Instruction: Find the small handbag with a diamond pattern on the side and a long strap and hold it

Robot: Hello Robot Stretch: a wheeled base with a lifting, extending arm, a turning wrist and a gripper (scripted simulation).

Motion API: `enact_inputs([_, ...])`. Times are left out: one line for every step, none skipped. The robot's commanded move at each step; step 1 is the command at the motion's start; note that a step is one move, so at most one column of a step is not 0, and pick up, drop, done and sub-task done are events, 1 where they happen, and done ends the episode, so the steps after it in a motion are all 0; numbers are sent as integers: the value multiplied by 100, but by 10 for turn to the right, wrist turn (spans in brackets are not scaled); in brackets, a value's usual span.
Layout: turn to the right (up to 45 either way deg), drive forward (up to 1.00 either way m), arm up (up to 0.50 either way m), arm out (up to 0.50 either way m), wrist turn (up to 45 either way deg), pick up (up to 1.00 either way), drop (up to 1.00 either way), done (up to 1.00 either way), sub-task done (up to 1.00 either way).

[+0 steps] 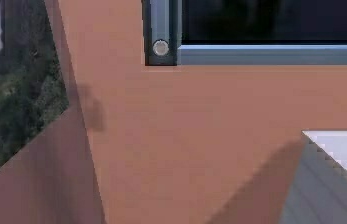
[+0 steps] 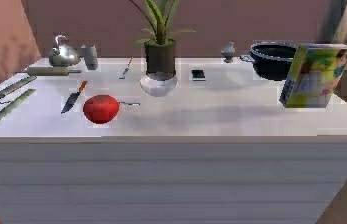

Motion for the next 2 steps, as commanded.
enact_inputs([450, 0, 0, 0, 0, 0, 0, 0, 0])
enact_inputs([420, 0, 0, 0, 0, 0, 0, 0, 0])
